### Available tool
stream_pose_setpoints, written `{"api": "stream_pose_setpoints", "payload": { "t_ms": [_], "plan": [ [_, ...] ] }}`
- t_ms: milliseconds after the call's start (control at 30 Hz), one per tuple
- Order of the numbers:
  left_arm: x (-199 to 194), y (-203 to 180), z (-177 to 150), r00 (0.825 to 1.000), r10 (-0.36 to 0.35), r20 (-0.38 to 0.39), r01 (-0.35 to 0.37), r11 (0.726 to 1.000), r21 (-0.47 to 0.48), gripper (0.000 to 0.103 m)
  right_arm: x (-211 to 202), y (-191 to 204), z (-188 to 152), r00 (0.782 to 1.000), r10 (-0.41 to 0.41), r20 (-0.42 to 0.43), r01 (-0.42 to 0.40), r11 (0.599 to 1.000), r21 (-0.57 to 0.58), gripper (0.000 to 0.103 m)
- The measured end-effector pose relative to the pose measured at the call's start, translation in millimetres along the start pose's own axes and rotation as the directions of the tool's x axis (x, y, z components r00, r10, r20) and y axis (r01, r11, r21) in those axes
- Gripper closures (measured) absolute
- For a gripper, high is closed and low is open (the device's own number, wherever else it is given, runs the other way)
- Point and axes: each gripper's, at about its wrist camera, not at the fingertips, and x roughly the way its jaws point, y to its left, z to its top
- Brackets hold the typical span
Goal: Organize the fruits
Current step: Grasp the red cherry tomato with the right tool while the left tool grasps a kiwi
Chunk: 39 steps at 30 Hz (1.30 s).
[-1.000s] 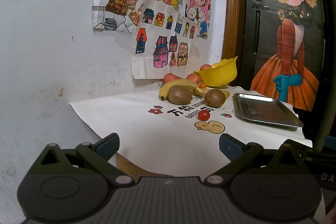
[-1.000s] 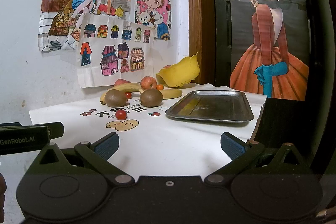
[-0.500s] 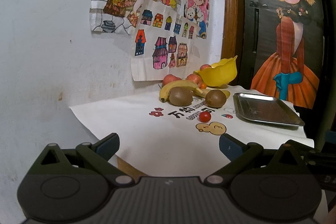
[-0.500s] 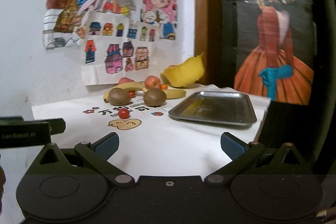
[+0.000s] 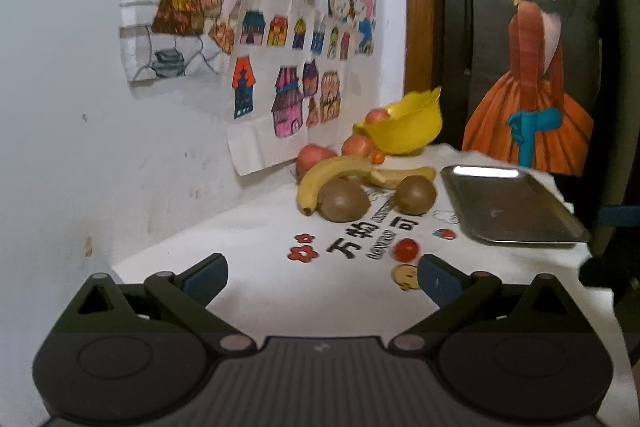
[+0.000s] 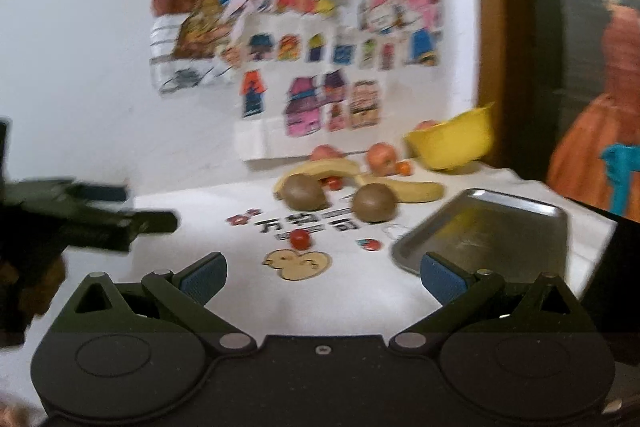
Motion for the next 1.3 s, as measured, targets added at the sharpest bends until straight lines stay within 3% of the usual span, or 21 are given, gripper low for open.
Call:
{"api": "stream_pose_setpoints", "payload": {
  "t_ms": [167,300,533,667,967,1300],
  "plan": [
    [34.4,8.6,23.2,0.999,-0.036,-0.013,0.037,0.995,0.094,0.0,42.9,-0.2,21.9,0.994,0.094,-0.052,-0.099,0.991,-0.094,0.001],
    [68.9,9.5,37.9,0.992,-0.12,-0.033,0.124,0.981,0.15,0.0,87.7,-4.4,28.1,0.988,0.114,-0.104,-0.127,0.984,-0.124,0.001],
    [131.2,5.3,52.4,0.978,-0.196,-0.073,0.209,0.939,0.272,0.0,149.0,-17.1,25.8,0.97,0.147,-0.194,-0.167,0.982,-0.093,0.013],
    [159.5,3.0,55.3,0.964,-0.246,-0.105,0.266,0.917,0.297,0.0,172.2,-21.1,20.6,0.951,0.175,-0.254,-0.201,0.976,-0.08,0.021],
    [201.4,-1.4,58.8,0.939,-0.298,-0.17,0.338,0.887,0.313,0.002,190.5,-20.1,18.2,0.936,0.217,-0.277,-0.254,0.962,-0.103,0.046],
    [219.1,-11.0,57.0,0.931,-0.304,-0.201,0.361,0.851,0.382,0.015,193.4,-21.2,19.8,0.94,0.218,-0.262,-0.252,0.962,-0.107,0.059]
  ]
}}
